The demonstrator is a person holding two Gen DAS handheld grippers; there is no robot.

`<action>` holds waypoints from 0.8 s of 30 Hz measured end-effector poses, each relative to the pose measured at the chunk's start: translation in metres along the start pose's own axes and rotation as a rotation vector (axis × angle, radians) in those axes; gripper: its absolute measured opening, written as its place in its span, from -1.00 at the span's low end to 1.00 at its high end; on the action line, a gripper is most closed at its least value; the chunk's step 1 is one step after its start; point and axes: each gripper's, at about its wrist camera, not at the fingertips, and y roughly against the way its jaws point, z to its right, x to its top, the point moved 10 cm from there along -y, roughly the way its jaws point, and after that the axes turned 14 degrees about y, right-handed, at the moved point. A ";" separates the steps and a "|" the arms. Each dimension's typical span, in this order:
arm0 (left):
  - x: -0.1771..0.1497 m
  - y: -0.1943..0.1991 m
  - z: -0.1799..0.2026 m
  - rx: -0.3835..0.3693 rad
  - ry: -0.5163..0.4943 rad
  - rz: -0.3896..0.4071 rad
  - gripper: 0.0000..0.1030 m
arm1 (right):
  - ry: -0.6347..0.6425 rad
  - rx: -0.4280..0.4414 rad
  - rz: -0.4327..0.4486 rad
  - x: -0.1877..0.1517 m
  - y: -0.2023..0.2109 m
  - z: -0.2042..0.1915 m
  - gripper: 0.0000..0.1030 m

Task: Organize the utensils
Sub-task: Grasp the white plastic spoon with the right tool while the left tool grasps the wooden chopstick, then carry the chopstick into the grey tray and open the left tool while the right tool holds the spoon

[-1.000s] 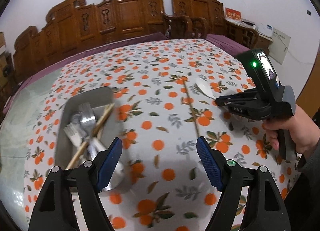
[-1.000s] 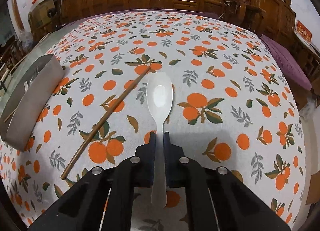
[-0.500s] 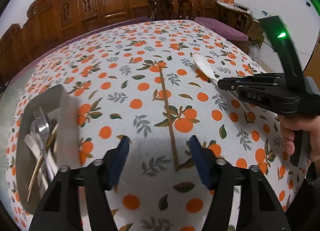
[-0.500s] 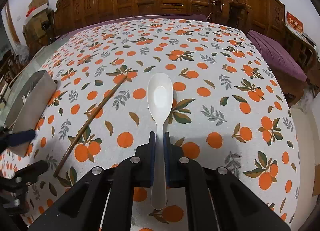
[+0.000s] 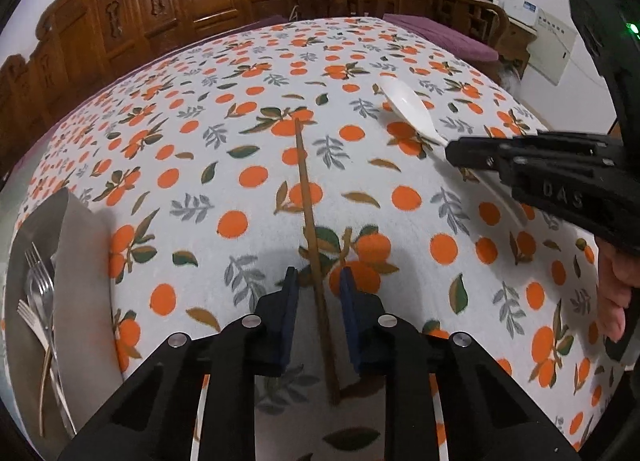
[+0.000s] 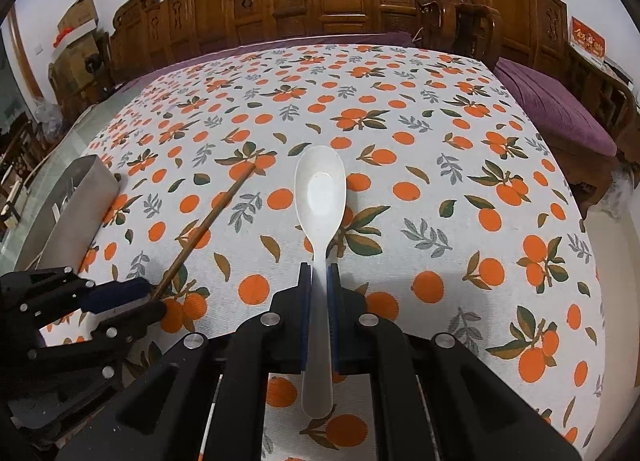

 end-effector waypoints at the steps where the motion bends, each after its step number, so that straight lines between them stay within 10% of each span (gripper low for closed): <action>1: 0.001 -0.001 0.000 0.000 0.001 0.000 -0.63 | 0.000 0.001 -0.001 0.000 0.000 0.000 -0.82; 4: 0.005 -0.004 0.001 -0.002 0.003 -0.001 -0.90 | 0.003 0.004 0.002 0.001 0.000 -0.003 -0.82; 24: 0.005 0.072 -0.027 -0.018 0.009 0.096 -0.92 | 0.088 0.011 0.055 0.016 0.025 -0.048 -0.82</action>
